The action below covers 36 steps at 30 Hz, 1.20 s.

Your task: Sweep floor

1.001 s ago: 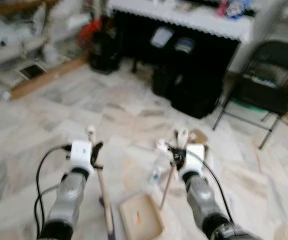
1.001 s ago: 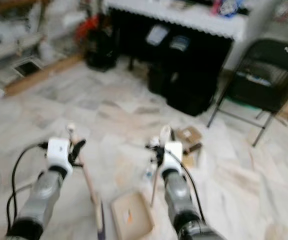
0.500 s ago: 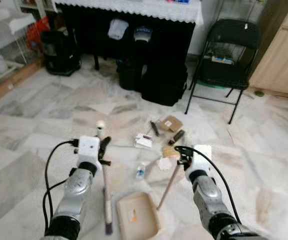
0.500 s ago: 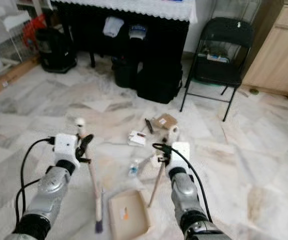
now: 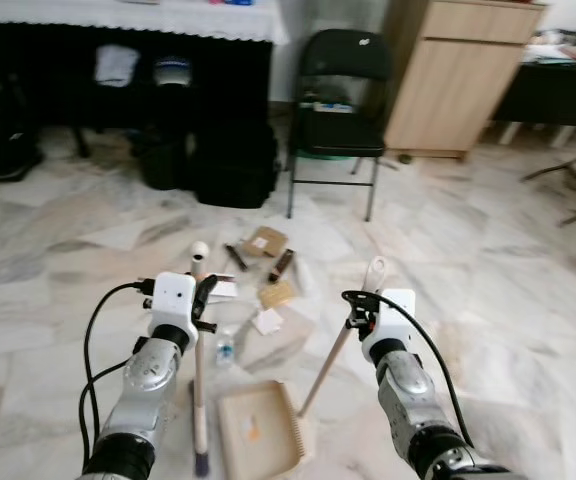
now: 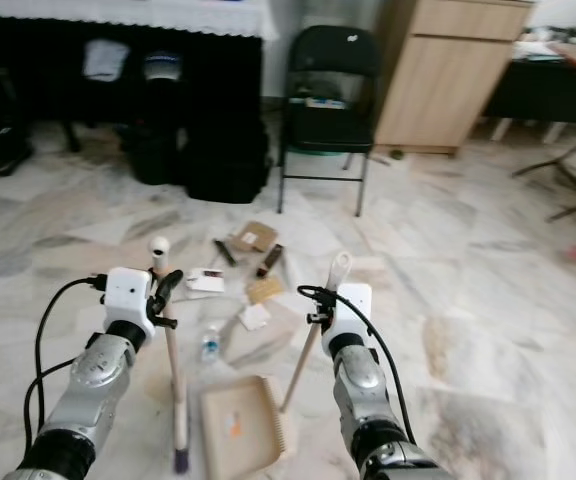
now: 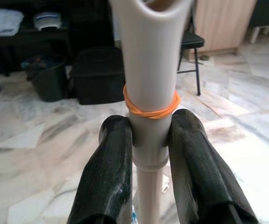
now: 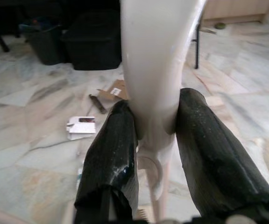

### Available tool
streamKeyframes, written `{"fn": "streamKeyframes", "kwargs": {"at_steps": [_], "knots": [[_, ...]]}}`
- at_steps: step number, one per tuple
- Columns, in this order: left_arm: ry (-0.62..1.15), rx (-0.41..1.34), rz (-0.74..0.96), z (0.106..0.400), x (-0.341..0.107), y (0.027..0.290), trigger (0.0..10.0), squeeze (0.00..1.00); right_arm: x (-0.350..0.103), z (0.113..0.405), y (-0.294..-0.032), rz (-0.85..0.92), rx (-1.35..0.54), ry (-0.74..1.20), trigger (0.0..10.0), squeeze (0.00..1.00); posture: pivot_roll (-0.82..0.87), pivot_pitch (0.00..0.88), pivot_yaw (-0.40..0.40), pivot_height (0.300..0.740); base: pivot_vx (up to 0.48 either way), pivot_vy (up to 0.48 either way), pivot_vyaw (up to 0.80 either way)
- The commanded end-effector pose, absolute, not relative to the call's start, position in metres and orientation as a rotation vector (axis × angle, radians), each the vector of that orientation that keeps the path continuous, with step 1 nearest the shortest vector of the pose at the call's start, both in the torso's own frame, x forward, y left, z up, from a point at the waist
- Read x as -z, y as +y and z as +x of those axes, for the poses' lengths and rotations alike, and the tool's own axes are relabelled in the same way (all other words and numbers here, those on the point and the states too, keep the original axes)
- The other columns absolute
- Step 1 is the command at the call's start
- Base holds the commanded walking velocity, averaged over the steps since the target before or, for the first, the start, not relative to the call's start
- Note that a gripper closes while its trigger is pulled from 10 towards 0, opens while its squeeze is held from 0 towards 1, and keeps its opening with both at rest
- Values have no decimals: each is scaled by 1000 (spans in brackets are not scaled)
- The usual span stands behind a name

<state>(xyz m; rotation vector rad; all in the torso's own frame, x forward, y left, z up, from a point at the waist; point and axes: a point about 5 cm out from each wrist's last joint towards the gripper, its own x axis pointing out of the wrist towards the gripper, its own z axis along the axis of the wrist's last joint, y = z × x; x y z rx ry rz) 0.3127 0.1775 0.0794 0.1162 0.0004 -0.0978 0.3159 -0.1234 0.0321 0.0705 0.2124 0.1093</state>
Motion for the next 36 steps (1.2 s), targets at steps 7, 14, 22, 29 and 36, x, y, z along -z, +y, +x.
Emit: {"fn": "streamKeyframes", "kwargs": {"at_steps": [7,14,22,29,36], "knots": [[-28,114,132,316,-85,170,10000,0,-42,321,-128,73,-97,159,10000,0,45,0,-52,740,0,0,-110],[-18,74,160,317,-84,175,10000,0,-42,321,-129,69,-90,159,10000,0,46,0,-52,740,0,0,0],[-7,47,181,316,-83,179,10000,0,-38,320,-136,37,-42,183,10000,0,43,0,-52,740,0,0,0],[-2,19,194,316,-82,182,10000,0,-37,320,-148,-6,35,196,10000,0,42,0,-53,740,0,0,0],[-5,12,183,316,-81,182,10000,0,-46,322,-158,-1,103,123,10000,0,40,0,-54,740,0,0,0]]}}
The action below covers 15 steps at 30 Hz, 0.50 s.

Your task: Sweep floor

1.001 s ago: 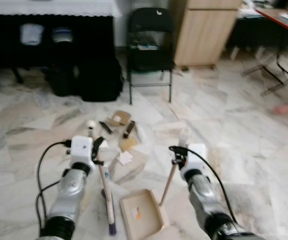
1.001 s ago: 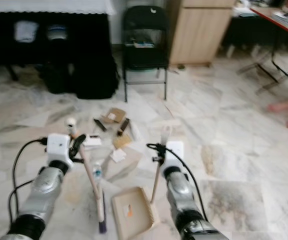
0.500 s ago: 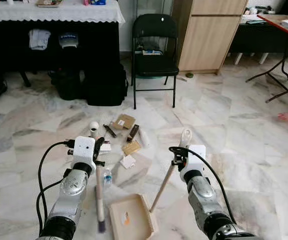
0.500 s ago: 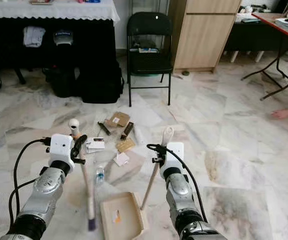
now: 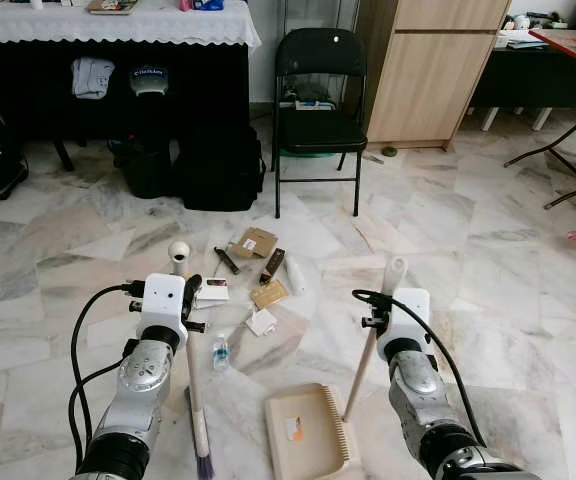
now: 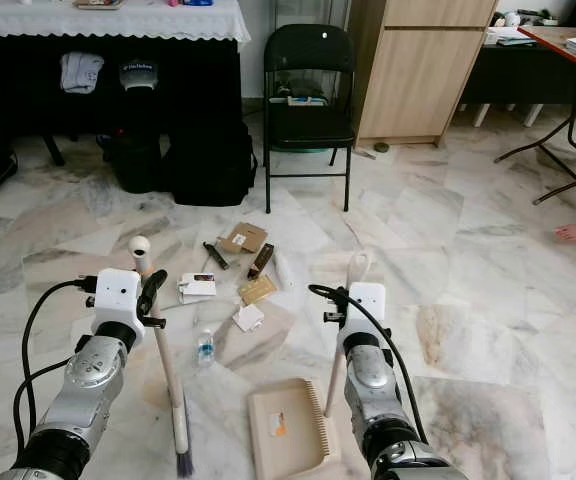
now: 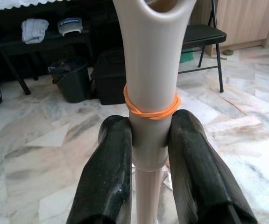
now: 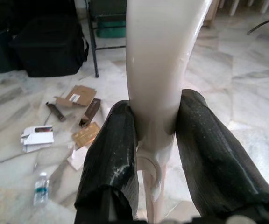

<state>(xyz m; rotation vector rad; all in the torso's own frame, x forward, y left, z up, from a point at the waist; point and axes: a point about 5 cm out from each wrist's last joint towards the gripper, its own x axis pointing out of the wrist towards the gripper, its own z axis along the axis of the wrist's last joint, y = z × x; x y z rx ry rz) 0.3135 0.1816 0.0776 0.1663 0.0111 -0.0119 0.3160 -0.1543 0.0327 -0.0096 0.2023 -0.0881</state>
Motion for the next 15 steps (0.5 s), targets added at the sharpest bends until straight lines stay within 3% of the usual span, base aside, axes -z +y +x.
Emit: {"fn": "streamKeyframes", "kwargs": {"at_steps": [1,15], "knots": [[-4,12,182,316,-80,181,10000,0,-46,322,-157,2,98,118,10000,0,38,0,-52,740,0,0,0],[-12,-2,163,315,-80,183,10000,0,-48,323,-148,19,57,97,10000,0,41,0,-50,740,0,0,0]]}}
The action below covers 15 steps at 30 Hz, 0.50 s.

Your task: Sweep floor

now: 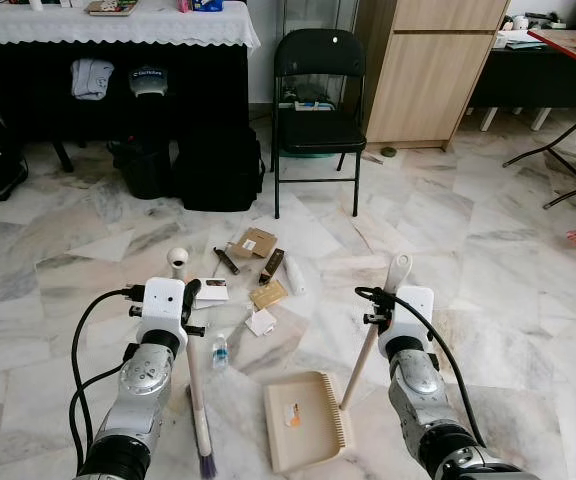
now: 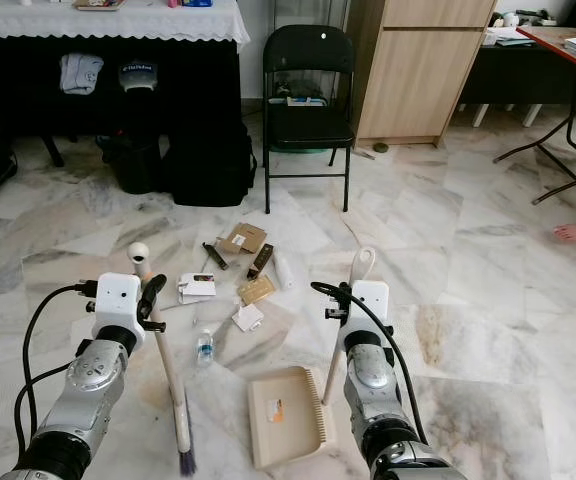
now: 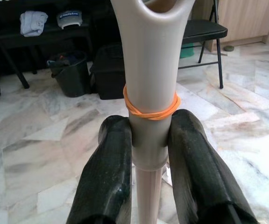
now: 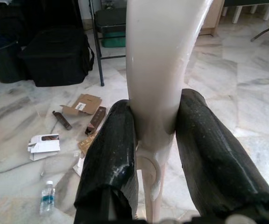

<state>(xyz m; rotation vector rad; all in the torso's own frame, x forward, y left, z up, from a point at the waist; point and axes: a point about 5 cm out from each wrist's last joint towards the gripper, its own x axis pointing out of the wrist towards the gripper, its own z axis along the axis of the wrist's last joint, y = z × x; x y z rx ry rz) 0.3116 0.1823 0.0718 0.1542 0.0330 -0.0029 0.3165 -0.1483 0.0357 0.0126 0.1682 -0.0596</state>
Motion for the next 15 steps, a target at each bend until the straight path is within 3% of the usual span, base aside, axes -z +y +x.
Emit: {"fn": "streamKeyframes", "kwargs": {"at_steps": [1,3,15], "knots": [[-11,3,162,315,-80,182,10000,0,-48,323,-148,21,55,97,10000,0,41,0,-50,740,0,0,0],[-9,5,161,315,-80,182,10000,0,-48,323,-147,22,54,96,10000,0,41,0,-52,740,0,0,0],[-6,5,158,315,-80,182,10000,0,-48,323,-146,29,41,96,10000,0,45,0,-54,740,293,0,0]]}}
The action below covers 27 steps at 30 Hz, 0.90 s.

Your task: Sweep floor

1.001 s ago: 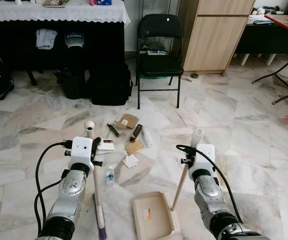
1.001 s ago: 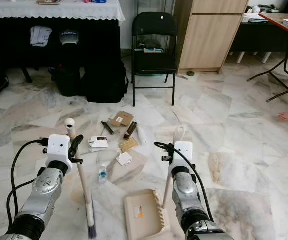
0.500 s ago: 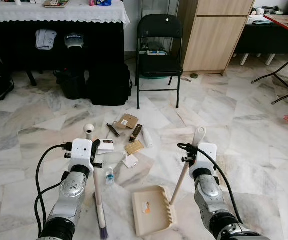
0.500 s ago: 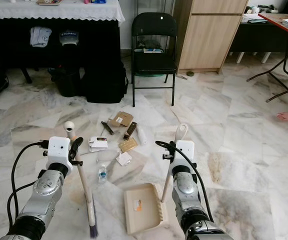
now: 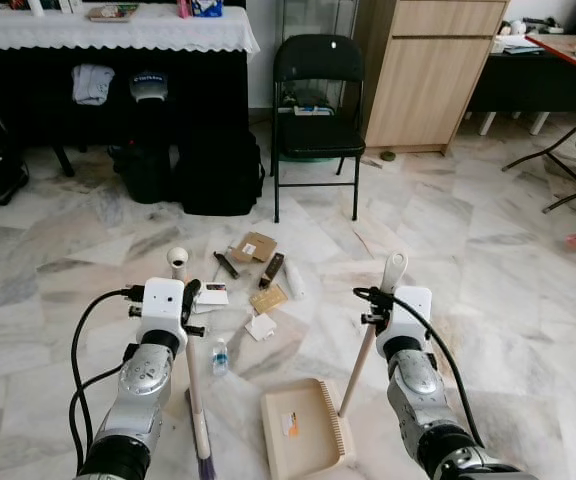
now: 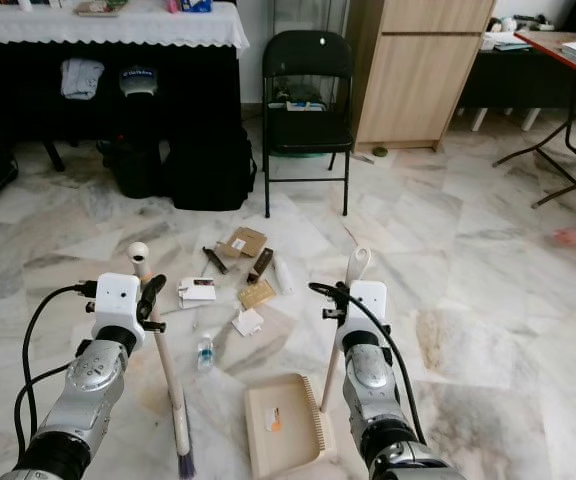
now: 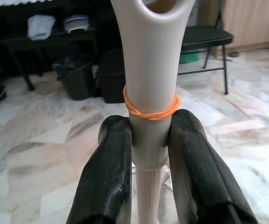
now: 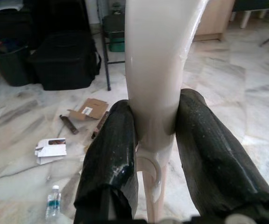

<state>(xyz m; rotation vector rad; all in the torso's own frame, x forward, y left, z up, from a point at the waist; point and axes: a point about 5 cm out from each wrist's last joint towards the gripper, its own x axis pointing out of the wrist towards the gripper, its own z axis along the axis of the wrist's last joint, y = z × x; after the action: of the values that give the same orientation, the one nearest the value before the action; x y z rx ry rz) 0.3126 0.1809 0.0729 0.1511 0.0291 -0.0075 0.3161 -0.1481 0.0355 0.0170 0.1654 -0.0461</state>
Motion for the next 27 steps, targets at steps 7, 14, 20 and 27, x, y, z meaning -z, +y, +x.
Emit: {"fn": "streamKeyframes", "kwargs": {"at_steps": [7,14,20,27], "knots": [[-7,2,157,315,-80,183,10000,0,-48,323,-145,32,38,96,10000,0,45,0,-54,740,336,0,0],[-8,1,158,315,-81,183,10000,0,-48,323,-145,36,35,95,10000,0,46,0,-52,740,339,0,0],[-9,-2,158,315,-81,184,10000,0,-49,323,-144,39,36,91,10000,0,46,0,-51,740,337,0,0],[-48,-26,152,316,-87,188,10000,0,-56,325,-145,75,47,34,10000,0,45,0,-47,740,279,0,0]]}}
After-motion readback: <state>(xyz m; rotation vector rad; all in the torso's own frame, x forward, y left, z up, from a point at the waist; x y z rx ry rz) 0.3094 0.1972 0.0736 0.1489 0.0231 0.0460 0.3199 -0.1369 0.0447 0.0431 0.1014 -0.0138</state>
